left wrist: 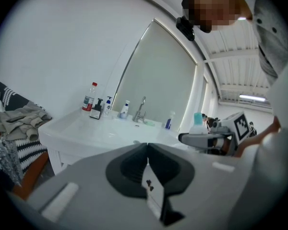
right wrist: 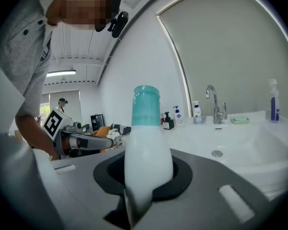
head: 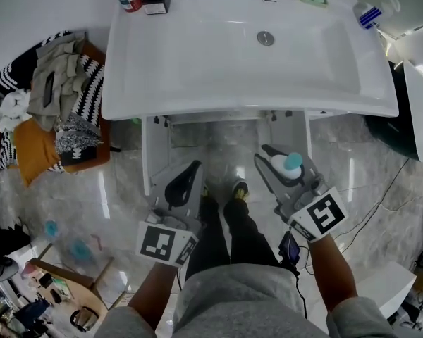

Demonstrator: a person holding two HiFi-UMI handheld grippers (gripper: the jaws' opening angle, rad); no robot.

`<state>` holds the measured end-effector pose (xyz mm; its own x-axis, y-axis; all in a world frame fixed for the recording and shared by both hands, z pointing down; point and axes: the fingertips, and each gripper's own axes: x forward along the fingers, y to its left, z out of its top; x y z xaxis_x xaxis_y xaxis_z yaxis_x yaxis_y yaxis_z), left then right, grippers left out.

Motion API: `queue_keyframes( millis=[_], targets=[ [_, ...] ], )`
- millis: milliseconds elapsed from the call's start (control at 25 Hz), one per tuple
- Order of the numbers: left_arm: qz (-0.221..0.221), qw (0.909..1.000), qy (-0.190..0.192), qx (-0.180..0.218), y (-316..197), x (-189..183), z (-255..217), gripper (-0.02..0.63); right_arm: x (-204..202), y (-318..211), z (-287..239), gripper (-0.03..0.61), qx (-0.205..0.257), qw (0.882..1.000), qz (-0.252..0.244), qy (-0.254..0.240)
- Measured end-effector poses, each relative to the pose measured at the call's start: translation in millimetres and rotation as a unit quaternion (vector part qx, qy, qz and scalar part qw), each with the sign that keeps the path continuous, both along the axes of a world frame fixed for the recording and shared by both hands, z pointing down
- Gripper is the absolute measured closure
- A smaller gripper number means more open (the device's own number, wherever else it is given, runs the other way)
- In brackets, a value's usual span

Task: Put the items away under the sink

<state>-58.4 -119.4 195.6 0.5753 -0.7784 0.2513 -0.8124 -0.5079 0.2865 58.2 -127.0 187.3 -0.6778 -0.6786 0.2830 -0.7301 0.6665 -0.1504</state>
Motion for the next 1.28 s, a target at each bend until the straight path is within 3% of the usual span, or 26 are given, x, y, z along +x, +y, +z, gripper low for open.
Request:
queue_keyframes(
  millis=[160,400,640,800,960,1280],
  targets=[
    [-0.009,0.9998,-0.018,-0.004,-14.9,8.2,29.0,0.601,4.9,-15.8,31.9,0.5,-0.004,1.0,-0.003,-0.013],
    [-0.038,0.9982,-0.046,-0.005,4.9,22.6,49.9,0.601,11.9,-4.8,77.0,0.5,-0.018,0.999,-0.029,-0.011],
    [-0.06,0.9971,-0.045,-0.01,7.4,27.3,87.9,0.601,12.6,-5.1,113.2,0.5,-0.013,0.999,-0.04,0.001],
    [-0.055,0.9979,-0.034,-0.008,-1.1,22.7,116.5,0.601,4.2,-6.3,135.2,0.5,-0.006,0.999,-0.046,0.007],
    [-0.038,0.9974,-0.06,0.012,-9.1,21.8,151.1,0.601,-6.6,-14.6,171.0,0.5,-0.002,0.999,-0.045,0.024],
    [-0.033,0.9986,-0.04,0.013,-20.6,15.5,218.9,0.601,-24.5,-31.2,232.0,0.5,0.007,0.999,-0.037,0.024]
  ],
)
